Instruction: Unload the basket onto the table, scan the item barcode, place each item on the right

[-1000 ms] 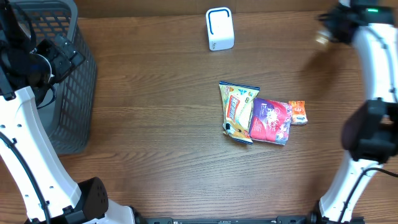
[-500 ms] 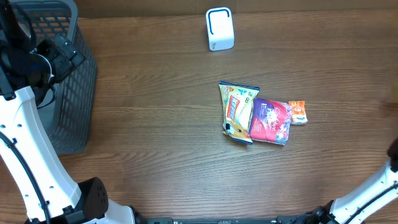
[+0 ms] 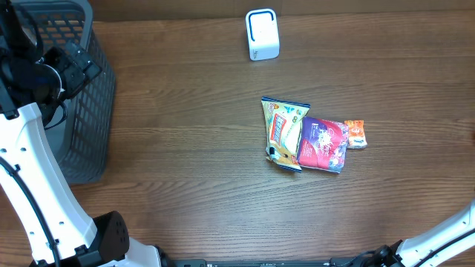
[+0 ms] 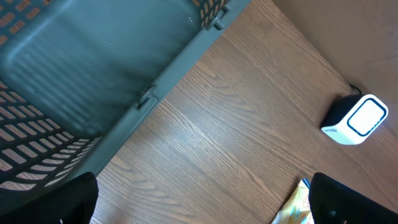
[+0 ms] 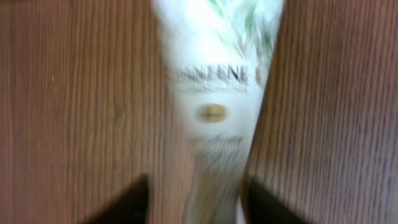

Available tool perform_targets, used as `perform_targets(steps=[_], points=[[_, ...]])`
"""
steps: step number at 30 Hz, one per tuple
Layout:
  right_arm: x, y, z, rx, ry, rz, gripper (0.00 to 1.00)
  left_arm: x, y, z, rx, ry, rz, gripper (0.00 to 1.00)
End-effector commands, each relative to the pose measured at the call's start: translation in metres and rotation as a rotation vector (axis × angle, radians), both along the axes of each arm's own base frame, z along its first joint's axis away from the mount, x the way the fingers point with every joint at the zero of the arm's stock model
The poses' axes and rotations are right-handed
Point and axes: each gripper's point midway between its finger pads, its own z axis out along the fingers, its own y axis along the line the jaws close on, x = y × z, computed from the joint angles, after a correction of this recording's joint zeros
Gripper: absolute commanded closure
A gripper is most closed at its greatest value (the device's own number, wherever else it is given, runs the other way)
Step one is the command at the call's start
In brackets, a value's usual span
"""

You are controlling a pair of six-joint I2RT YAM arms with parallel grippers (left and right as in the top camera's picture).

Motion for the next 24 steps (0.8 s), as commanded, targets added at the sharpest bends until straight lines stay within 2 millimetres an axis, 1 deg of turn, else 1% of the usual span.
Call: perform_targets(steps=[1,3,5,6,7,11,12,14,16,18,19,20,23,24], points=[[0.004,0.0,0.016,-0.025,-0.017,0.034,0.3,-0.001,0.0,0.002,0.009,-0.005,-0.014,0.0],[0.003,0.005,0.017,0.003,-0.017,0.042,0.29,-0.001,0.0,0.002,0.009,-0.005,-0.014,0.0],[0.005,0.01,0.023,0.025,-0.031,0.055,0.29,-0.001,0.0,0.002,0.009,-0.005,-0.014,0.0],[0.007,0.013,0.029,0.036,-0.042,0.063,0.29,-0.001,0.0,0.002,0.009,-0.005,-0.014,0.0],[0.011,0.018,0.045,0.05,-0.075,0.081,0.29,-0.001,0.0,0.002,0.009,-0.005,-0.014,0.0],[0.026,0.039,0.091,0.099,-0.203,0.155,0.27,-0.001,0.0,0.002,0.009,-0.005,-0.014,0.0],[0.036,0.056,0.115,0.133,-0.286,0.211,0.27,-0.001,0.0,0.002,0.009,-0.005,-0.014,0.0],[0.044,0.079,0.138,0.168,-0.359,0.294,0.28,-0.001,0.0,0.002,0.009,-0.005,-0.014,0.0],[0.051,0.107,0.155,0.195,-0.396,0.392,0.3,-0.001,0.0,0.002,0.009,-0.005,-0.014,0.0],[0.054,0.136,0.161,0.223,-0.387,0.479,0.3,-0.001,0.0,0.002,0.009,-0.005,-0.014,0.0],[0.056,0.151,0.161,0.237,-0.368,0.527,0.3,-0.001,0.0,0.002,0.009,-0.005,-0.014,0.0],[0.058,0.165,0.158,0.249,-0.348,0.574,0.29,-0.001,0.0,0.002,0.009,-0.005,-0.014,0.0],[0.063,0.219,0.147,0.298,-0.268,0.759,0.27,-0.001,0.0,0.002,0.009,-0.005,-0.014,0.0],[0.064,0.239,0.143,0.31,-0.239,0.834,0.27,-0.001,0.0,0.002,0.009,-0.005,-0.014,0.0]])
